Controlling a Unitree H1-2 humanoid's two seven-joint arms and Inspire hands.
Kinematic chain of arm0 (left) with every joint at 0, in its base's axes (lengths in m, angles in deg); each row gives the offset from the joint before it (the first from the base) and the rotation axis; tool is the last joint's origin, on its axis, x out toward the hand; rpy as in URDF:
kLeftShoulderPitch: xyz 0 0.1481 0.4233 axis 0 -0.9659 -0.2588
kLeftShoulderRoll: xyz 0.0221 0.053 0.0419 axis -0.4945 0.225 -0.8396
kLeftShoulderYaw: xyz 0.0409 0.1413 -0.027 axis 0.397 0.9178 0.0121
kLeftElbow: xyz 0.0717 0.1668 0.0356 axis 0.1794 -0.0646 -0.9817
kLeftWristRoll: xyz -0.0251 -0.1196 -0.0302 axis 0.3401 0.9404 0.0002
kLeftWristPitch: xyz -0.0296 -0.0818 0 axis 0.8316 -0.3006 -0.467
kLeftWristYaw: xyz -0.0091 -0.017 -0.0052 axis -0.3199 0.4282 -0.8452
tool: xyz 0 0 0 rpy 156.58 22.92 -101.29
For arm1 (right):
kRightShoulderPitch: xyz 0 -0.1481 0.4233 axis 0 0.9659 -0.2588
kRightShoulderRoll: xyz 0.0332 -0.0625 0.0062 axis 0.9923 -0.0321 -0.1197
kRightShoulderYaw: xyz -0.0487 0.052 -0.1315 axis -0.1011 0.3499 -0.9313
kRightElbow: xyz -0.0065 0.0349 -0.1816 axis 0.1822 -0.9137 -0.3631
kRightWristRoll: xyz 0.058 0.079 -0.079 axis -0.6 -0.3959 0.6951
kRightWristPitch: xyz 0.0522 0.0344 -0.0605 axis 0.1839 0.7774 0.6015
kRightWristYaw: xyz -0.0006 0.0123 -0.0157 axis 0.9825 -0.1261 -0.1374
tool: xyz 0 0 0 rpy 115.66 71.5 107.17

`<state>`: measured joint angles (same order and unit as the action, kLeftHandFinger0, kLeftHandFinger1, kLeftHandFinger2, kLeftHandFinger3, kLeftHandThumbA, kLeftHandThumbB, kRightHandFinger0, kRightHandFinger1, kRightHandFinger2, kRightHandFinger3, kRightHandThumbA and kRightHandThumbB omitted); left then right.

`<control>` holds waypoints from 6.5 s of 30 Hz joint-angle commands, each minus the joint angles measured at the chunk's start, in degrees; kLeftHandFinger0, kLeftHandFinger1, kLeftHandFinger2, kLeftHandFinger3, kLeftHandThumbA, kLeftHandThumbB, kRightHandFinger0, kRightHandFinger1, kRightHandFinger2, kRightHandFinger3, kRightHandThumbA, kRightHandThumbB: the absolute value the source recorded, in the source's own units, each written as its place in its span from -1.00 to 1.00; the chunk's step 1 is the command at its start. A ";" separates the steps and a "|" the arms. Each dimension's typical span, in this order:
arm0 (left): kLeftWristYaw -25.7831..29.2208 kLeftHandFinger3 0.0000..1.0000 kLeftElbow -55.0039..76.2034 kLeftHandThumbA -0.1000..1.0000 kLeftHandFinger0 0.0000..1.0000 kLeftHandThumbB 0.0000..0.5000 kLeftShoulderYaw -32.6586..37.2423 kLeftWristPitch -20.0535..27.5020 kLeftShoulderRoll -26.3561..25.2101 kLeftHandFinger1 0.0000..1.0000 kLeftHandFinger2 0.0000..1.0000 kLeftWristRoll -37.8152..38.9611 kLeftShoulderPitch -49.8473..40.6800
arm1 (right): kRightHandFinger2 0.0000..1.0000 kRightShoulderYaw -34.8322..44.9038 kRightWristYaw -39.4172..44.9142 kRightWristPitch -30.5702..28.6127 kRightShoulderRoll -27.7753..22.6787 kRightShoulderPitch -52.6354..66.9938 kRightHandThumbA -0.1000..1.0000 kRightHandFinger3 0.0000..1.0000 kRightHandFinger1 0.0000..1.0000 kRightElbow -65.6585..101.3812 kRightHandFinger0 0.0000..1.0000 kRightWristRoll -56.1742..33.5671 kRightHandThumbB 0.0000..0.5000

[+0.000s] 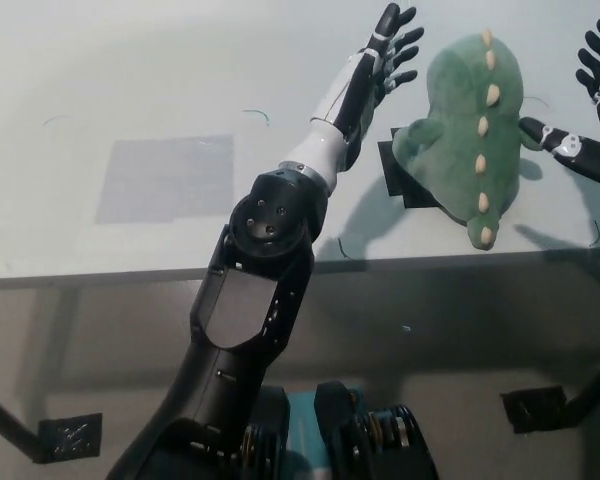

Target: Use both hands to pick up a dinasour on the right side and move it to the left side

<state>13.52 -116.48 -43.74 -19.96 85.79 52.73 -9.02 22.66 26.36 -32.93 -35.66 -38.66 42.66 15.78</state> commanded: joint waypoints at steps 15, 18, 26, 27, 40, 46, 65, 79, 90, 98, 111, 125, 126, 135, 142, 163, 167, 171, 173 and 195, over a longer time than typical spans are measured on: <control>1.27 1.00 -11.97 1.00 1.00 0.09 -2.53 4.78 -0.32 1.00 1.00 0.56 7.48 | 1.00 -1.19 0.87 -5.00 -3.79 -10.49 1.00 1.00 1.00 -17.85 1.00 4.41 -0.79; 1.20 1.00 -13.04 1.00 1.00 0.06 -2.57 4.36 -0.69 1.00 1.00 0.34 8.10 | 1.00 -1.54 1.40 -5.13 -4.04 -11.50 1.00 1.00 1.00 -20.17 1.00 4.77 -0.71; 2.11 1.00 -19.85 1.00 1.00 0.12 -3.89 3.01 -1.17 1.00 1.00 0.96 10.98 | 1.00 -2.66 2.47 -8.92 -4.19 -15.93 1.00 1.00 1.00 -29.01 1.00 5.55 -0.48; 2.26 1.00 -20.57 1.00 1.00 0.12 -3.97 3.08 -1.27 1.00 1.00 0.91 11.29 | 1.00 -2.79 2.57 -9.16 -4.12 -16.32 1.00 1.00 1.00 -29.70 1.00 5.64 -0.47; 3.70 1.00 -32.47 1.00 1.00 0.37 -2.37 4.78 -1.39 1.00 1.00 -0.94 12.12 | 1.00 -5.54 1.38 -11.49 -3.56 -17.97 1.00 1.00 1.00 -38.25 1.00 8.30 -0.47; 4.37 1.00 -35.75 1.00 1.00 0.49 -1.75 4.69 -1.23 1.00 1.00 -1.49 11.32 | 1.00 -6.02 1.07 -12.27 -3.42 -18.74 1.00 1.00 1.00 -42.89 1.00 8.66 -0.46; 3.94 1.00 -38.27 1.00 1.00 0.70 -1.35 6.54 0.80 1.00 1.00 -1.20 9.69 | 1.00 -5.91 -0.96 -14.57 -1.08 -18.56 1.00 1.00 1.00 -45.10 1.00 9.29 -0.33; 4.89 1.00 -43.50 1.00 1.00 0.11 -4.35 6.74 5.73 1.00 1.00 1.14 16.44 | 1.00 -3.77 -1.95 -13.91 4.29 -16.55 1.00 1.00 1.00 -41.64 1.00 7.80 -0.21; 4.03 1.00 -44.28 1.00 1.00 0.09 -5.92 5.46 7.83 1.00 1.00 2.29 19.92 | 1.00 -3.09 -3.48 -16.32 6.58 -16.64 1.00 1.00 1.00 -39.44 1.00 8.03 -0.47; 4.20 1.00 -44.25 1.00 1.00 0.16 -5.11 5.06 7.41 1.00 1.00 1.60 19.74 | 1.00 -3.08 -4.07 -17.69 7.09 -16.65 1.00 1.00 1.00 -40.42 1.00 7.91 -0.50; 3.92 1.00 -43.28 1.00 1.00 0.11 -4.28 5.47 6.14 1.00 1.00 1.27 17.66 | 1.00 -3.52 -3.46 -18.94 8.37 -16.45 1.00 1.00 1.00 -42.67 1.00 7.66 -0.69; 5.18 1.00 -42.31 1.00 1.00 0.13 -4.50 8.19 2.86 1.00 1.00 1.23 9.73 | 1.00 -7.39 -6.94 -22.10 13.66 -16.45 1.00 1.00 1.00 -52.33 1.00 11.81 -0.97; 5.26 1.00 -42.32 1.00 1.00 0.16 -4.77 8.19 2.68 1.00 1.00 1.49 9.59 | 1.00 -7.62 -7.00 -22.31 13.92 -16.78 1.00 1.00 1.00 -52.97 1.00 11.79 -1.00; 6.43 1.00 -40.56 1.00 1.00 0.28 -7.04 10.81 -1.96 1.00 1.00 2.85 5.62 | 1.00 -12.16 -10.38 -24.10 19.40 -20.13 1.00 1.00 1.00 -58.66 1.00 14.14 -0.92; 5.27 1.00 -33.75 1.00 1.00 -0.18 -9.85 12.04 -5.10 1.00 1.00 5.23 1.61 | 1.00 -14.53 -11.48 -23.53 24.16 -21.81 1.00 1.00 1.00 -60.36 1.00 14.87 -0.72; 1.28 1.00 -7.14 1.00 1.00 -0.40 -10.74 13.18 -11.39 1.00 1.00 8.19 -16.25 | 1.00 -19.69 -9.73 -22.64 32.76 -22.72 1.00 1.00 1.00 -60.76 1.00 15.38 -0.90; 2.58 1.00 -4.40 1.00 1.00 -0.56 -11.49 14.35 -12.15 1.00 1.00 8.02 -19.33 | 1.00 -22.13 -11.18 -21.59 34.29 -22.94 1.00 1.00 1.00 -61.41 1.00 17.83 -0.79; 2.98 1.00 -1.72 1.00 1.00 -0.41 -11.71 13.85 -12.61 1.00 1.00 7.95 -21.58 | 1.00 -22.81 -10.80 -22.50 35.10 -22.78 1.00 1.00 1.00 -62.64 1.00 17.49 -0.54; 2.76 1.00 -0.23 1.00 1.00 -0.32 -11.89 12.93 -13.10 1.00 1.00 8.27 -22.57 | 1.00 -22.79 -10.55 -22.02 35.64 -22.77 1.00 1.00 1.00 -62.65 1.00 17.14 -0.51; 1.50 1.00 -2.73 1.00 1.00 -0.27 -13.58 13.43 -13.86 1.00 1.00 12.18 -19.08 | 1.00 -23.42 -9.15 -20.98 34.99 -29.11 1.00 1.00 1.00 -67.42 1.00 17.55 -0.30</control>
<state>17.25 -118.28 -58.38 -6.22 71.06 63.60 -31.62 -0.03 12.77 -55.72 -3.19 -64.19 -23.31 31.80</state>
